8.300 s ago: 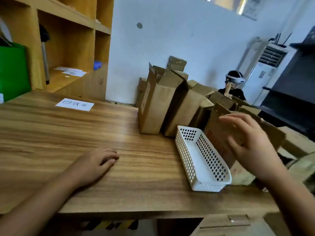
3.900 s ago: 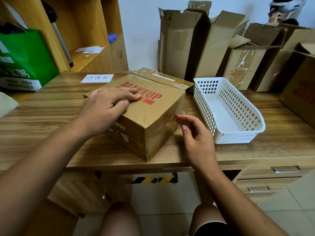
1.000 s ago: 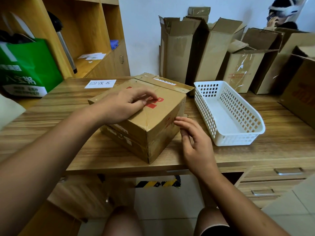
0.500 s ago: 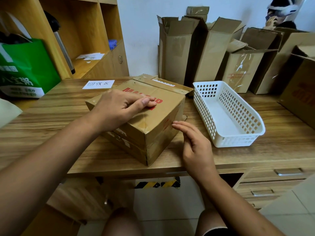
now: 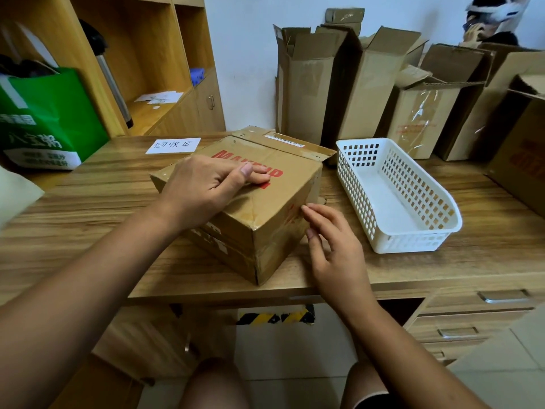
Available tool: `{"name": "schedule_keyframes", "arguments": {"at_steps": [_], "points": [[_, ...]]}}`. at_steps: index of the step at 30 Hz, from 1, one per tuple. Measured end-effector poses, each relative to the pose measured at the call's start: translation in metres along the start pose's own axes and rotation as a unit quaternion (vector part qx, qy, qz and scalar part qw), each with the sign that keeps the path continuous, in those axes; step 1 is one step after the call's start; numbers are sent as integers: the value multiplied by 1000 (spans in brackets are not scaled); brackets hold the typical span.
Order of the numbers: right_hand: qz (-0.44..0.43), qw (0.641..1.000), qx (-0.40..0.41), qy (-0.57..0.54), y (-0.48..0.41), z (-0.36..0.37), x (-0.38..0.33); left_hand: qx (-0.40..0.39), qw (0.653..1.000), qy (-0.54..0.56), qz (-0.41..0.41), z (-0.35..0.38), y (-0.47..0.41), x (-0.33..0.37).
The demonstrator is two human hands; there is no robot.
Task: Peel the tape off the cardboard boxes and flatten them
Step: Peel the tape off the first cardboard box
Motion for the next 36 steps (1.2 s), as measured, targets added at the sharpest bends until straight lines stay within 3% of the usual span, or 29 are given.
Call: {"name": "schedule_keyframes", "arguments": {"at_steps": [18,36], "points": [[-6,996,72,55,-9,4,-4,10,1000,1,-9,1,-2,-3],[0,997,73,31,-14,1,-10,19,1000,-3,-10,1,-1,-4]]}}
Point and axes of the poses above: each hand's wrist, its own y-axis away from the middle knuckle, its own z-axis out of the palm, x = y × z, the point moved 5 cm from there along -y, towards the middle knuckle, and after that the axes turned 2 degrees about -x, right-handed, at the moved point
